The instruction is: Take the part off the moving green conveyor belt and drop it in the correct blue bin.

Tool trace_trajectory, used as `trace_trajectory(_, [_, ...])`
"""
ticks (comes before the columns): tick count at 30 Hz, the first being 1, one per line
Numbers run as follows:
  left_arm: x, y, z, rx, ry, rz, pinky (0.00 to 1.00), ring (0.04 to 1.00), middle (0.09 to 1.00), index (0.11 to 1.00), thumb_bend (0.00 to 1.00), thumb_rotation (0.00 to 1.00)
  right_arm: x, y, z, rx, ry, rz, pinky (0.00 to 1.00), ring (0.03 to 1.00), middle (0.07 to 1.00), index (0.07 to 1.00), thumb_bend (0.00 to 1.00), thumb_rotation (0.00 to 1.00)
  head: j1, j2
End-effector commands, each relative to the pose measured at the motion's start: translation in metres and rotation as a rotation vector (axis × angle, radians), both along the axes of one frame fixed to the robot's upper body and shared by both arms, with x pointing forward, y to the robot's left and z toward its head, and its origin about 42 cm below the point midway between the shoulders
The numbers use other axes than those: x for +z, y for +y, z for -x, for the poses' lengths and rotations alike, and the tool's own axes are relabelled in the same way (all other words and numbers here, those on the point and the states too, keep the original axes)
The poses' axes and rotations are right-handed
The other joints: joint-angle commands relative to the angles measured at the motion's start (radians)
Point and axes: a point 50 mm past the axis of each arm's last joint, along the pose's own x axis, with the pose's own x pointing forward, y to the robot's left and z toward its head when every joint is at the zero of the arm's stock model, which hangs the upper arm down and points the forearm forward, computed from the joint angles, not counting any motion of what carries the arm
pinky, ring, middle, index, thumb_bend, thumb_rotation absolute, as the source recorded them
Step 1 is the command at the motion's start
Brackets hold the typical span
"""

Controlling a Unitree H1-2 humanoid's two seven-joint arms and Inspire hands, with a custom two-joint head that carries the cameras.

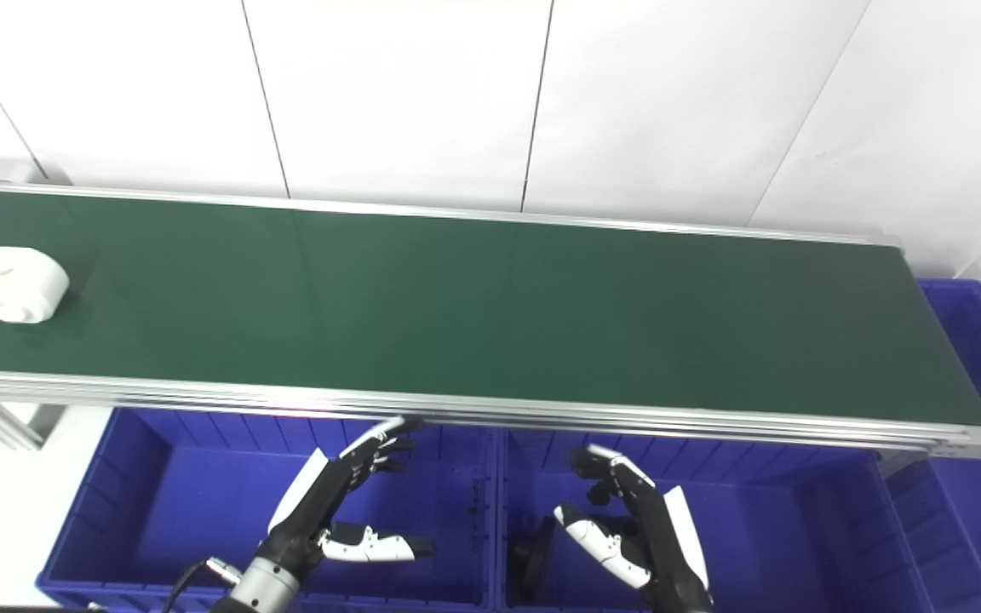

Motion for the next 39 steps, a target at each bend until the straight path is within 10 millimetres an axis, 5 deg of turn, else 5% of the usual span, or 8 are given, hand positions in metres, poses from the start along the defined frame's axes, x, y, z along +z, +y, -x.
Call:
trace_trajectory(1, [0.0138,-0.0031,-0.0078,-0.021,-0.092,0.005,0.79,0.859,0.901,0.892,0.64,0.31,0.0059,-0.0025,-0.0017,0.004,-0.034,0.025,0.67,0.772,0.832,0.873,0.64,0.65,0.001,0.001])
trace_trajectory(14, [0.0160,-0.0010,-0.0084,-0.030,-0.077,-0.040,0.84,0.897,0.924,0.930,0.65,0.35,0.0059,-0.0024,-0.0019,0.003,-0.035,0.037,0.74,0.852,0.896,0.887,0.60,0.63,0.001,0.001])
trace_trajectory(18, [0.0162,-0.0011,-0.0087,-0.029,-0.072,-0.046,0.84,0.898,0.924,0.931,0.65,0.35,0.0054,-0.0022,-0.0012,-0.013,-0.023,0.078,0.73,0.838,0.883,0.888,0.67,0.75,0.002,0.001])
trace_trajectory(39, [0.0162,-0.0030,-0.0102,-0.037,-0.056,-0.062,0.83,0.900,0.927,0.920,0.66,0.37,0.0088,-0.0028,-0.0028,-0.031,0.017,0.087,0.81,0.849,0.852,0.856,0.72,0.84,-0.001,0.004])
